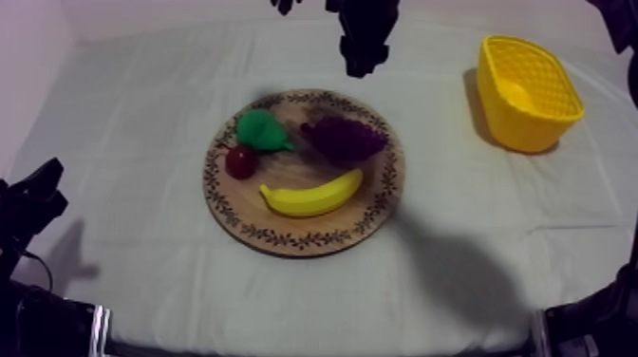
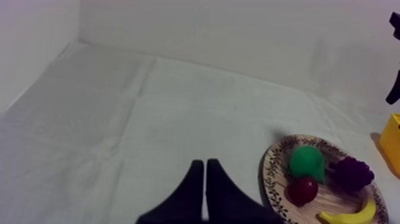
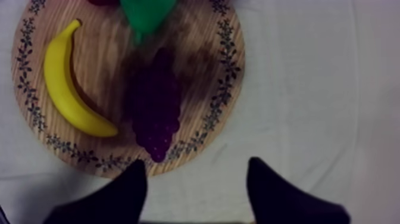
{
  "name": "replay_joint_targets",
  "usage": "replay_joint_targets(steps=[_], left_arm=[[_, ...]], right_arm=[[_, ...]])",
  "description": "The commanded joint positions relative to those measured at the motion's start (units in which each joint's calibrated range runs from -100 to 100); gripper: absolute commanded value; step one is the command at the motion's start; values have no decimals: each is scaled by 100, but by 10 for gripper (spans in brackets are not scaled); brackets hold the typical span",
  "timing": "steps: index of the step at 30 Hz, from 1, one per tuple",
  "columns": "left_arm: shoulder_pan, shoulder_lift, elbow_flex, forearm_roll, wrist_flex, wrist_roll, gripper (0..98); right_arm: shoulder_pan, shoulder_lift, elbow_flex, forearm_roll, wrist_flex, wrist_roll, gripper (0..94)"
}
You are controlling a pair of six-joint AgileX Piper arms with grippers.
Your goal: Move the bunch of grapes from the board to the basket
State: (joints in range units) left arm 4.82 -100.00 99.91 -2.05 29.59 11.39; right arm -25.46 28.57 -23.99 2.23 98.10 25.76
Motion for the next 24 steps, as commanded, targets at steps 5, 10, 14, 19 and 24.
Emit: replay_joint_targets(steps=[5,10,14,19,24], left_arm=[[0,0,-2,-2,-1,1,1],[0,0,-2,-2,-1,1,1],[0,0,-2,-2,-1,1,1],[0,0,-2,-2,-1,1,1],[0,0,-2,-2,-1,1,1]], right_arm=[[43,6,-2,-81,-3,110,666],[46,55,36,-129,-3,125,658],[15,95,285,-166,-13,181,658],[-6,198,583,-214,-81,253,662],[-11,399,715,-220,-314,279,660]])
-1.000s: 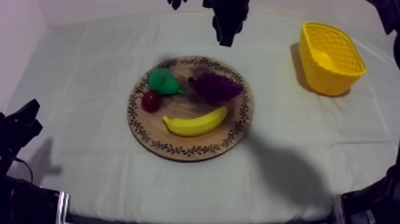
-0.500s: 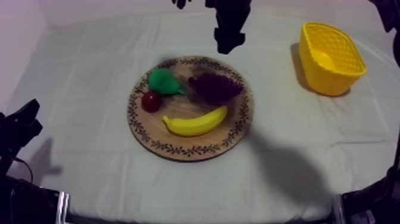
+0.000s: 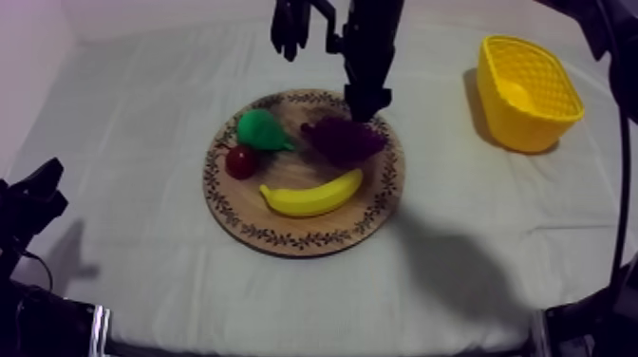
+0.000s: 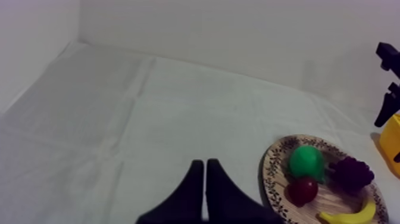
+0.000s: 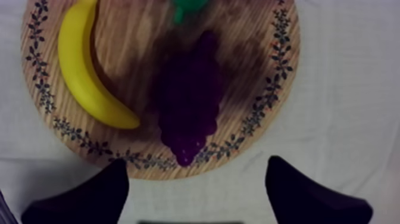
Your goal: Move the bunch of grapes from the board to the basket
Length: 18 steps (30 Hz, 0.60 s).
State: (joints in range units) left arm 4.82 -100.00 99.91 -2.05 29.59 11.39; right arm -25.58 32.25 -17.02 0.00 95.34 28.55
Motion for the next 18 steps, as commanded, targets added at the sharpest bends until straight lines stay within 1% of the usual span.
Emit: replay_joint_targets(steps=[1,8,18], left_arm=[[0,0,-2,-2,-1,1,1],[0,0,-2,-2,-1,1,1],[0,0,-2,-2,-1,1,1]], right_arm=[[1,78,41,5,-102,0,659],[-20,417,127,-43,-459,13,656],[-58,1114,-113,-146,-696,16,646]])
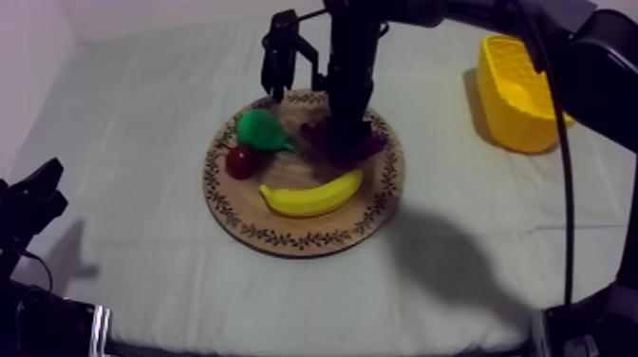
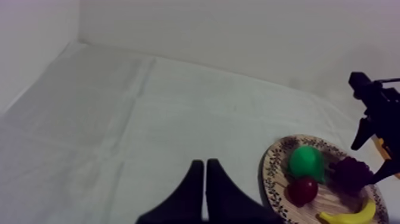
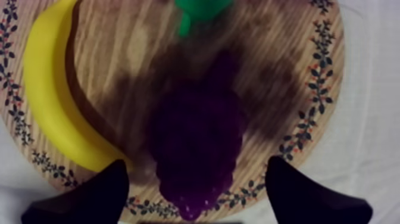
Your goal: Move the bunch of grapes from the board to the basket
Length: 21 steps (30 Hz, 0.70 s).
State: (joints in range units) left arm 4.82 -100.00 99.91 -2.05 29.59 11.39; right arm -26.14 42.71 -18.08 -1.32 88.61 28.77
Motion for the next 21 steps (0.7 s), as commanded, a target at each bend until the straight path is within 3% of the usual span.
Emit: replay_joint_targets(steps=[1,10,21], left_arm=[[0,0,-2,-2,-1,1,1],[0,0,-2,-2,-1,1,1],[0,0,-2,-2,-1,1,1]], right_arm=[[-2,129,-21,-20,-48,-6,644],[26,567,-189,-30,-182,-3,619],[51,782,-395,-38,-240,24,377]])
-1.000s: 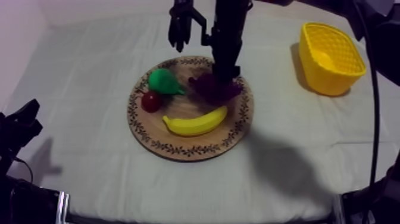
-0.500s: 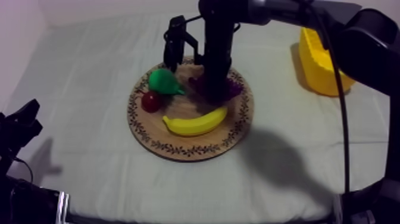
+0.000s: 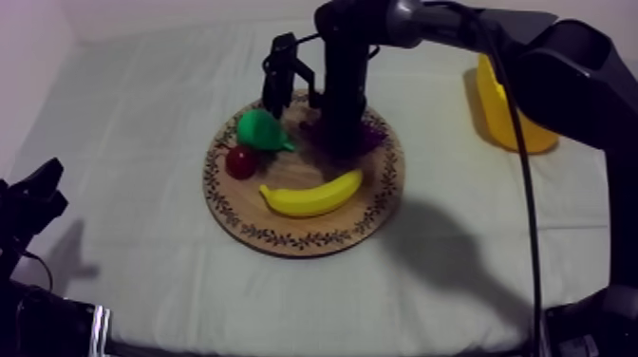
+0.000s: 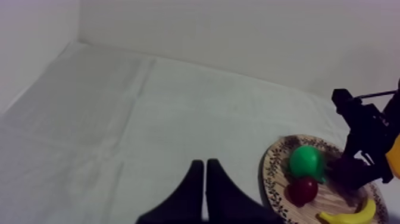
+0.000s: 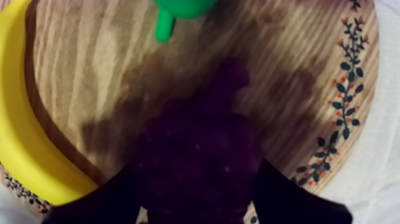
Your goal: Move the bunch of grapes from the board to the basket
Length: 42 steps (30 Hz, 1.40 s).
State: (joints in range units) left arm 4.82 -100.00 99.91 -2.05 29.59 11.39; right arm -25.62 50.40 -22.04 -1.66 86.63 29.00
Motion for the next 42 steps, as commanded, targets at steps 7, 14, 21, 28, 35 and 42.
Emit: replay_joint_targets(steps=[7,14,21,28,35,42], left_arm=[[0,0,-2,-2,-1,1,1],[0,0,-2,-2,-1,1,1],[0,0,-2,-2,-1,1,1],[0,0,-2,-2,-1,1,1],[0,0,-2,-2,-1,1,1],[0,0,-2,-2,-1,1,1]], right_arm=[[-23,-160,57,32,-21,-15,226],[-6,-763,180,132,117,-110,210],[89,-1369,183,243,321,-198,211],[262,-1988,234,349,327,-373,209],[460,-2545,312,450,197,-627,208],[608,-2965,507,565,-10,-868,204]])
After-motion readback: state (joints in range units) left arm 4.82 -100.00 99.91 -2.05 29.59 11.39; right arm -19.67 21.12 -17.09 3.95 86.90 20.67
